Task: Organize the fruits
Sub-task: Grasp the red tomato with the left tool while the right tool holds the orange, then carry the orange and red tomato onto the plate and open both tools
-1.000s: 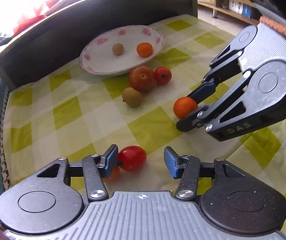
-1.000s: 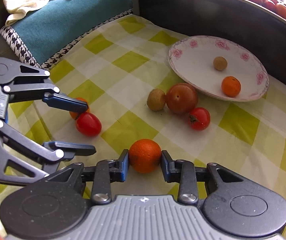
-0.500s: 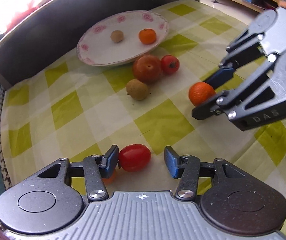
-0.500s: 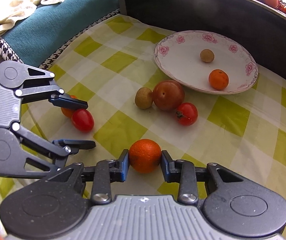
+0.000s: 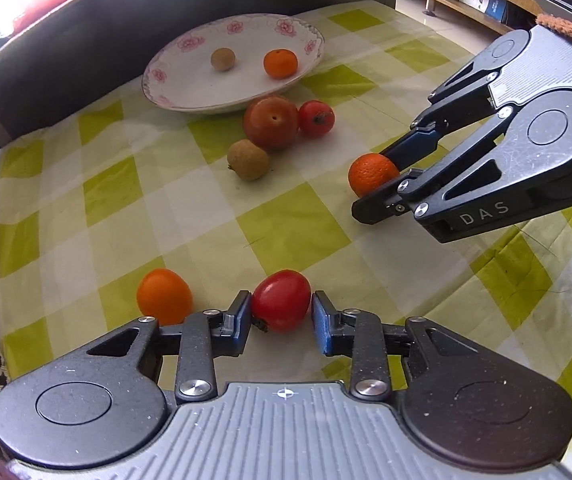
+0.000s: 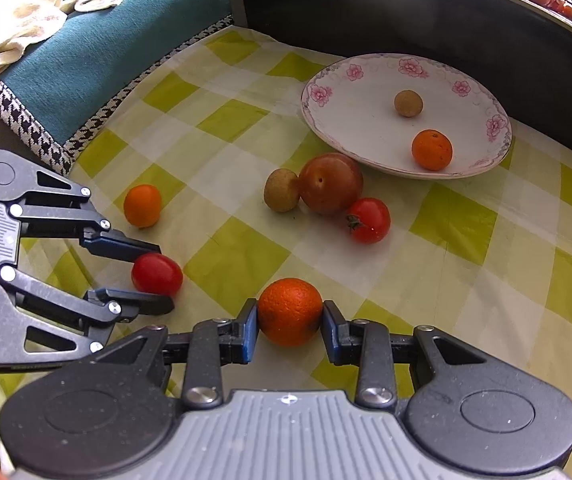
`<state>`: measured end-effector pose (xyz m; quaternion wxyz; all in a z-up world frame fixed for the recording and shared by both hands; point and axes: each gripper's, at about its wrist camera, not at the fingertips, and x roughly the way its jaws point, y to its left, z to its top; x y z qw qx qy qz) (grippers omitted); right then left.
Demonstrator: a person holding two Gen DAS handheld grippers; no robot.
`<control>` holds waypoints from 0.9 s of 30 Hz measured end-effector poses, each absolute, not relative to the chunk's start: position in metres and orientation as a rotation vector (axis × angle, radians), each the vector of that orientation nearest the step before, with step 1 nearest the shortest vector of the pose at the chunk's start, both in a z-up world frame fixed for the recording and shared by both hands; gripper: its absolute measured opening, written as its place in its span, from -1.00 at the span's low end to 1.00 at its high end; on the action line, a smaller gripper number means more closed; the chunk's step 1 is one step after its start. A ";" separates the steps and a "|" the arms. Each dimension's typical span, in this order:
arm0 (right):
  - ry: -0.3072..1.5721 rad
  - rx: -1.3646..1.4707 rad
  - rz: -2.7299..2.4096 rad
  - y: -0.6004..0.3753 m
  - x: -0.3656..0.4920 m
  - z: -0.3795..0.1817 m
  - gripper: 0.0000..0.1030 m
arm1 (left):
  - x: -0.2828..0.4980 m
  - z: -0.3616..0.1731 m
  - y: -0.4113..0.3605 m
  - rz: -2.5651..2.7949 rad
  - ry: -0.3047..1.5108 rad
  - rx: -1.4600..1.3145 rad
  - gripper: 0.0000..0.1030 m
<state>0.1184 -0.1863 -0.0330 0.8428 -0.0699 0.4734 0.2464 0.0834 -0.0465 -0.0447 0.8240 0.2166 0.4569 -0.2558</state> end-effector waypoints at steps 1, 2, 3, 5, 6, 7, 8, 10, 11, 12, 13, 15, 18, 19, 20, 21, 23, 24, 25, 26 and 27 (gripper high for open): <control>0.994 -0.160 0.519 -0.186 0.117 -0.033 -0.30 | 0.083 -0.045 -0.047 -0.541 0.969 0.458 -0.22; 0.988 -0.172 0.521 -0.185 0.116 -0.033 -0.30 | 0.082 -0.045 -0.047 -0.540 0.968 0.457 -0.21; 0.983 -0.184 0.524 -0.184 0.114 -0.033 -0.30 | 0.083 -0.045 -0.047 -0.540 0.966 0.458 -0.21; 0.976 -0.200 0.531 -0.182 0.112 -0.034 -0.30 | 0.083 -0.045 -0.046 -0.537 0.967 0.453 -0.20; 0.973 -0.199 0.532 -0.183 0.112 -0.034 -0.30 | 0.083 -0.044 -0.046 -0.536 0.968 0.450 -0.20; 0.972 -0.193 0.532 -0.183 0.112 -0.034 -0.30 | 0.083 -0.044 -0.046 -0.537 0.967 0.449 -0.19; 0.971 -0.189 0.531 -0.184 0.112 -0.034 -0.30 | 0.083 -0.044 -0.046 -0.539 0.969 0.446 -0.17; 0.968 -0.185 0.534 -0.185 0.113 -0.034 -0.30 | 0.082 -0.044 -0.045 -0.539 0.972 0.442 -0.16; 0.968 -0.181 0.534 -0.185 0.114 -0.034 -0.30 | 0.081 -0.044 -0.045 -0.538 0.971 0.444 -0.16; 0.970 -0.175 0.533 -0.186 0.114 -0.034 -0.30 | 0.081 -0.043 -0.045 -0.539 0.970 0.446 -0.15; 0.972 -0.173 0.533 -0.186 0.114 -0.034 -0.30 | 0.082 -0.043 -0.045 -0.539 0.970 0.442 -0.17; 0.979 -0.170 0.531 -0.187 0.114 -0.033 -0.30 | 0.085 -0.041 -0.042 -0.542 0.977 0.407 -0.27; 0.984 -0.160 0.524 -0.188 0.114 -0.033 -0.31 | 0.091 -0.039 -0.041 -0.546 0.998 0.347 -0.28; 0.985 -0.152 0.523 -0.189 0.115 -0.032 -0.31 | 0.092 -0.039 -0.043 -0.544 0.994 0.353 -0.28; 0.985 -0.142 0.522 -0.190 0.117 -0.031 -0.31 | 0.092 -0.038 -0.045 -0.543 0.988 0.361 -0.28; 0.982 -0.134 0.520 -0.191 0.118 -0.029 -0.31 | 0.093 -0.037 -0.046 -0.544 0.984 0.364 -0.28; 0.967 -0.124 0.513 -0.193 0.120 -0.025 -0.31 | 0.095 -0.033 -0.049 -0.548 0.972 0.353 -0.28; 0.958 -0.120 0.511 -0.194 0.121 -0.022 -0.31 | 0.096 -0.031 -0.049 -0.548 0.966 0.347 -0.28; 0.950 -0.114 0.507 -0.196 0.122 -0.020 -0.31 | 0.098 -0.029 -0.050 -0.546 0.960 0.340 -0.28; 0.943 -0.108 0.503 -0.197 0.123 -0.018 -0.31 | 0.101 -0.027 -0.050 -0.542 0.953 0.331 -0.28; 0.937 -0.103 0.498 -0.199 0.125 -0.015 -0.31 | 0.104 -0.024 -0.050 -0.536 0.946 0.323 -0.28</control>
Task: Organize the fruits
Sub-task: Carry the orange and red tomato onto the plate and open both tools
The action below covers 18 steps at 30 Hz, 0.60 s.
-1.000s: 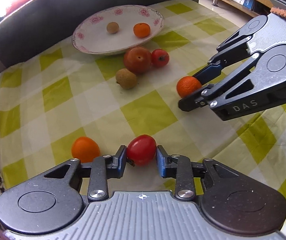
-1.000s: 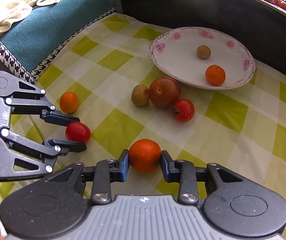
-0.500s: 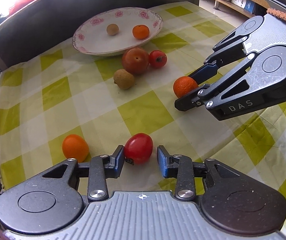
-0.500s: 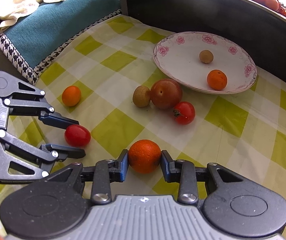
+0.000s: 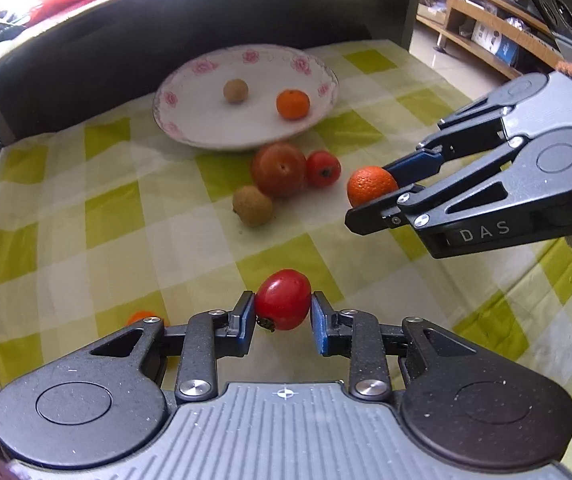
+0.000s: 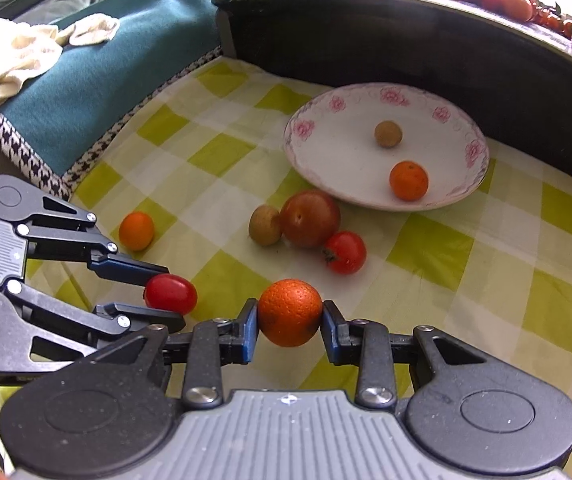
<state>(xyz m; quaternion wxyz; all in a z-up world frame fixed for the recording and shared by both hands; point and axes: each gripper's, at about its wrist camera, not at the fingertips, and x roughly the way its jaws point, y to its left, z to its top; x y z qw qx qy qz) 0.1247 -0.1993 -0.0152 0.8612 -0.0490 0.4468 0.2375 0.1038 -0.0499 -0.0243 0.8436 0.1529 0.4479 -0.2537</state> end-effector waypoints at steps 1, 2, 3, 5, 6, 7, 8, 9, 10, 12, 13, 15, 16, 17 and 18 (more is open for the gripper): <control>0.931 -0.097 0.491 -0.201 0.126 -0.013 -0.31 | 0.107 -0.021 -0.050 -0.528 0.937 0.316 -0.28; 0.925 -0.090 0.483 -0.203 0.129 -0.011 -0.31 | 0.111 -0.019 -0.051 -0.522 0.927 0.311 -0.28; 0.920 -0.085 0.476 -0.205 0.131 -0.010 -0.31 | 0.115 -0.016 -0.052 -0.516 0.915 0.305 -0.28; 0.902 -0.084 0.461 -0.206 0.137 -0.005 -0.31 | 0.124 -0.009 -0.054 -0.502 0.893 0.286 -0.28; 0.892 -0.085 0.455 -0.206 0.140 -0.003 -0.31 | 0.129 -0.006 -0.055 -0.495 0.882 0.278 -0.28; 0.882 -0.083 0.447 -0.207 0.144 0.000 -0.31 | 0.135 -0.002 -0.057 -0.489 0.871 0.273 -0.28; 0.873 -0.081 0.441 -0.208 0.148 0.002 -0.31 | 0.140 0.000 -0.059 -0.481 0.860 0.269 -0.28; 0.863 -0.080 0.433 -0.209 0.153 0.004 -0.31 | 0.146 0.004 -0.061 -0.471 0.847 0.263 -0.28; 0.853 -0.080 0.423 -0.210 0.158 0.005 -0.31 | 0.153 0.006 -0.062 -0.463 0.837 0.253 -0.28; 0.838 -0.070 0.400 -0.212 0.169 0.007 -0.31 | 0.166 0.009 -0.065 -0.449 0.821 0.236 -0.28; 0.834 -0.065 0.390 -0.213 0.175 0.008 -0.31 | 0.173 0.009 -0.067 -0.441 0.814 0.234 -0.28; 0.825 -0.068 0.370 -0.216 0.183 0.009 -0.31 | 0.185 0.007 -0.071 -0.426 0.805 0.234 -0.27; 0.818 -0.072 0.360 -0.217 0.186 0.009 -0.31 | 0.191 0.006 -0.072 -0.420 0.805 0.227 -0.27; 0.813 -0.077 0.353 -0.218 0.189 0.009 -0.31 | 0.195 0.004 -0.072 -0.416 0.808 0.220 -0.27; 0.810 -0.081 0.346 -0.219 0.191 0.009 -0.31 | 0.199 0.003 -0.073 -0.412 0.809 0.215 -0.27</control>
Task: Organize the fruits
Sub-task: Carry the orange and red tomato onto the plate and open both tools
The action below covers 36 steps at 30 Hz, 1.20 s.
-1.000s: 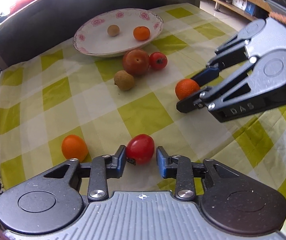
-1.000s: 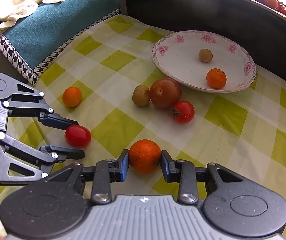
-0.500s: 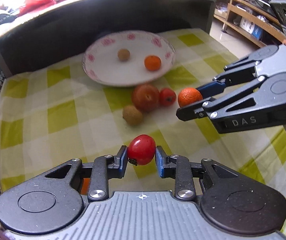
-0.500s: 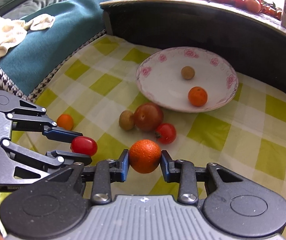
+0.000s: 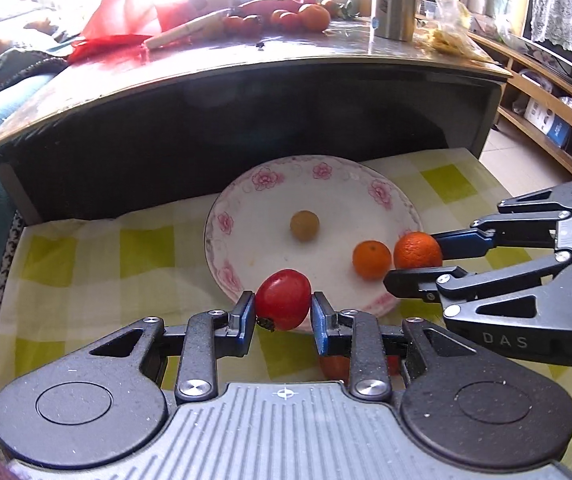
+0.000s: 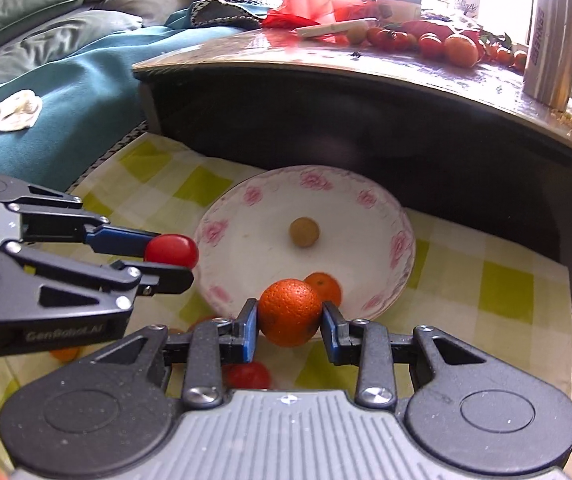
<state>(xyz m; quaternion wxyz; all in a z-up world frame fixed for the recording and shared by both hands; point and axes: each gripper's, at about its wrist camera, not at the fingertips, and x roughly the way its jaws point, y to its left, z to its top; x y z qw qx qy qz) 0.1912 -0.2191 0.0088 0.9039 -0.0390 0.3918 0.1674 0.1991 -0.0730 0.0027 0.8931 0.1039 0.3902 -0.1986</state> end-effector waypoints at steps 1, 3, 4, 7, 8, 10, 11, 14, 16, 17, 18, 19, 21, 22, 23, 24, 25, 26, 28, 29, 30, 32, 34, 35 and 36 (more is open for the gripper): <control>0.809 -0.082 0.340 -0.221 0.194 0.008 -0.31 | 0.202 0.002 -0.074 -0.409 0.810 0.215 -0.27; 0.805 -0.085 0.329 -0.222 0.200 0.007 -0.31 | 0.205 0.000 -0.077 -0.413 0.810 0.217 -0.27; 0.802 -0.088 0.324 -0.223 0.203 0.006 -0.31 | 0.206 0.000 -0.078 -0.414 0.806 0.220 -0.27; 0.794 -0.102 0.313 -0.224 0.211 0.003 -0.31 | 0.209 -0.003 -0.080 -0.419 0.806 0.226 -0.27; 0.793 -0.106 0.311 -0.223 0.213 0.002 -0.31 | 0.210 -0.005 -0.081 -0.419 0.809 0.225 -0.27; 0.788 -0.116 0.311 -0.223 0.218 0.001 -0.31 | 0.213 -0.008 -0.083 -0.416 0.818 0.226 -0.27; 0.787 -0.120 0.309 -0.224 0.220 0.000 -0.31 | 0.214 -0.010 -0.084 -0.413 0.822 0.226 -0.27; 0.786 -0.117 0.298 -0.226 0.227 -0.003 -0.31 | 0.217 -0.014 -0.084 -0.406 0.830 0.224 -0.25; 0.789 -0.115 0.292 -0.228 0.232 -0.005 -0.30 | 0.218 -0.015 -0.084 -0.401 0.829 0.222 -0.24; 0.791 -0.112 0.291 -0.228 0.234 -0.006 -0.30 | 0.218 -0.014 -0.084 -0.399 0.827 0.221 -0.24; 0.793 -0.109 0.288 -0.228 0.236 -0.007 -0.30 | 0.218 -0.013 -0.084 -0.398 0.825 0.219 -0.23; 0.798 -0.104 0.287 -0.229 0.238 -0.009 -0.30 | 0.218 -0.013 -0.085 -0.396 0.824 0.217 -0.23; 0.794 -0.095 0.286 -0.230 0.239 -0.010 -0.30 | 0.219 -0.013 -0.085 -0.397 0.825 0.215 -0.23; 0.794 -0.093 0.286 -0.229 0.239 -0.010 -0.30 | 0.219 -0.013 -0.085 -0.396 0.825 0.215 -0.23; 0.794 -0.092 0.287 -0.229 0.240 -0.010 -0.30 | 0.218 -0.013 -0.084 -0.396 0.827 0.215 -0.23; 0.792 -0.094 0.288 -0.229 0.240 -0.010 -0.30 | 0.219 -0.013 -0.084 -0.395 0.829 0.215 -0.23; 0.791 -0.095 0.289 -0.228 0.240 -0.010 -0.30 | 0.219 -0.013 -0.084 -0.393 0.830 0.216 -0.22; 0.790 -0.095 0.290 -0.228 0.239 -0.010 -0.30 | 0.219 -0.013 -0.084 -0.391 0.831 0.218 -0.21; 0.789 -0.094 0.289 -0.227 0.239 -0.010 -0.30 | 0.219 -0.012 -0.084 -0.389 0.830 0.218 -0.18; 0.789 -0.094 0.288 -0.228 0.239 -0.010 -0.30 | 0.219 -0.012 -0.084 -0.389 0.829 0.215 -0.17; 0.786 -0.091 0.288 -0.228 0.239 -0.009 -0.30 | 0.220 -0.011 -0.084 -0.389 0.827 0.212 -0.16; 0.780 -0.085 0.286 -0.230 0.238 -0.008 -0.30 | 0.220 -0.010 -0.084 -0.386 0.823 0.207 -0.13; 0.780 -0.069 0.288 -0.232 0.239 -0.006 -0.29 | 0.220 -0.008 -0.081 -0.382 0.818 0.200 -0.11; 0.783 -0.055 0.291 -0.234 0.240 -0.006 -0.29 | 0.220 -0.007 -0.080 -0.379 0.815 0.197 -0.10; 0.784 -0.042 0.291 -0.236 0.240 -0.005 -0.29 | 0.220 -0.005 -0.079 -0.377 0.813 0.194 -0.10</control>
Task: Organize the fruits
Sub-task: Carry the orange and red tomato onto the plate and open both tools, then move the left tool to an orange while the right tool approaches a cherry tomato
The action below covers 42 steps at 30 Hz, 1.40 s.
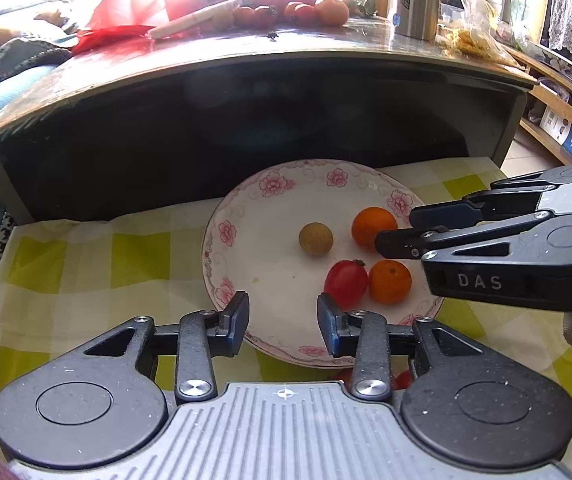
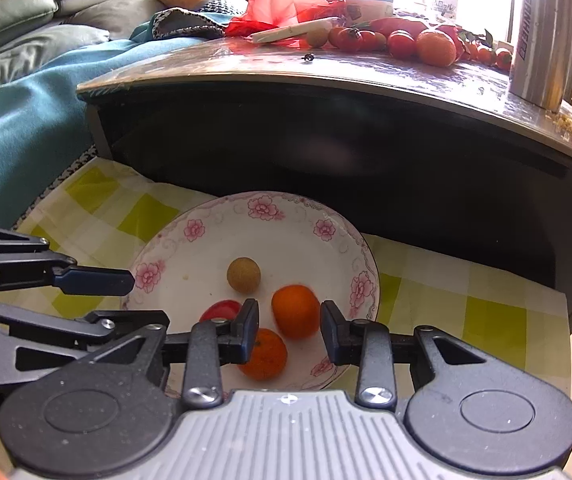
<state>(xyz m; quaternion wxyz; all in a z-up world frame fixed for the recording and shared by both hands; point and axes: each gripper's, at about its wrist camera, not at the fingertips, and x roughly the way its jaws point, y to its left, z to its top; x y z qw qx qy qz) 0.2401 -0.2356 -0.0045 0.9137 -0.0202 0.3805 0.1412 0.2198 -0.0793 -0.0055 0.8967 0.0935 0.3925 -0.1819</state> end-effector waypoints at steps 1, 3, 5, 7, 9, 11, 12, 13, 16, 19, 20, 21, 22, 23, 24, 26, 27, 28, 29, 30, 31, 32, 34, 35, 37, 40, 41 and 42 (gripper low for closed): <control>0.782 -0.030 0.289 -0.237 0.240 -0.003 -0.29 | 0.220 -0.004 -0.078 -0.374 0.811 0.191 -0.10; 0.774 -0.012 0.287 -0.241 0.241 0.000 -0.29 | 0.220 -0.002 -0.076 -0.367 0.808 0.184 -0.09; 0.766 -0.002 0.281 -0.243 0.241 0.003 -0.29 | 0.220 -0.001 -0.074 -0.364 0.805 0.180 -0.09; 0.760 0.003 0.280 -0.244 0.240 0.005 -0.29 | 0.219 0.001 -0.074 -0.363 0.802 0.180 -0.08; 0.761 0.007 0.284 -0.244 0.238 0.006 -0.29 | 0.218 0.003 -0.073 -0.362 0.798 0.180 -0.07; 0.761 0.002 0.291 -0.242 0.234 0.007 -0.29 | 0.216 0.005 -0.073 -0.366 0.795 0.181 -0.06; 0.762 -0.002 0.296 -0.241 0.232 0.007 -0.29 | 0.214 0.006 -0.073 -0.367 0.793 0.182 -0.05; 0.762 -0.005 0.302 -0.239 0.230 0.007 -0.29 | 0.213 0.007 -0.072 -0.368 0.791 0.183 -0.04; 0.763 -0.009 0.320 -0.235 0.223 0.009 -0.29 | 0.209 0.009 -0.070 -0.371 0.789 0.184 -0.02; 0.760 -0.025 0.337 -0.230 0.215 0.011 -0.29 | 0.203 0.012 -0.066 -0.374 0.787 0.183 -0.02; 0.760 -0.031 0.342 -0.228 0.212 0.011 -0.29 | 0.201 0.012 -0.065 -0.375 0.787 0.182 -0.02; 0.760 -0.035 0.348 -0.227 0.209 0.011 -0.29 | 0.198 0.013 -0.063 -0.375 0.788 0.182 -0.02; 0.761 -0.037 0.354 -0.226 0.205 0.012 -0.29 | 0.196 0.013 -0.061 -0.374 0.789 0.183 -0.02; 0.764 -0.039 0.361 -0.225 0.202 0.012 -0.29 | 0.193 0.013 -0.060 -0.373 0.790 0.185 -0.02; 0.766 -0.042 0.368 -0.224 0.198 0.012 -0.29 | 0.191 0.014 -0.057 -0.373 0.791 0.186 -0.02; 0.771 -0.049 0.381 -0.221 0.192 0.012 -0.29 | 0.185 0.014 -0.053 -0.372 0.798 0.186 -0.02; 0.775 -0.051 0.388 -0.220 0.189 0.011 -0.29 | 0.182 0.013 -0.051 -0.369 0.801 0.187 -0.01; 0.779 -0.053 0.395 -0.219 0.186 0.011 -0.29 | 0.178 0.013 -0.048 -0.366 0.804 0.189 -0.01; 0.784 -0.059 0.402 -0.217 0.183 0.010 -0.29 | 0.175 0.013 -0.045 -0.363 0.808 0.190 -0.01; 0.788 -0.068 0.408 -0.216 0.180 0.009 -0.29 | 0.171 0.013 -0.042 -0.360 0.814 0.192 -0.01; 0.793 -0.079 0.413 -0.214 0.176 0.008 -0.29 | 0.167 0.013 -0.039 -0.356 0.820 0.193 -0.01; 0.798 -0.090 0.416 -0.212 0.174 0.007 -0.29 | 0.163 0.012 -0.036 -0.352 0.825 0.193 -0.01; 0.812 -0.104 0.425 -0.209 0.168 0.004 -0.29 | 0.154 0.012 -0.029 -0.342 0.837 0.194 0.00; 0.820 -0.109 0.428 -0.208 0.166 0.003 -0.29 | 0.149 0.011 -0.025 -0.334 0.843 0.191 0.01; 0.831 -0.113 0.429 -0.207 0.162 0.001 -0.29 | 0.142 0.009 -0.016 -0.322 0.858 0.189 0.02; 0.837 -0.117 0.430 -0.206 0.157 0.001 -0.29 | 0.134 0.002 -0.006 -0.295 0.889 0.182 0.04; 0.838 -0.116 0.427 -0.206 0.155 0.001 -0.29 | 0.131 -0.001 -0.003 -0.289 0.901 0.179 0.04; 0.840 -0.114 0.426 -0.206 0.154 0.001 -0.29 | 0.128 -0.004 0.001 -0.282 0.910 0.179 0.04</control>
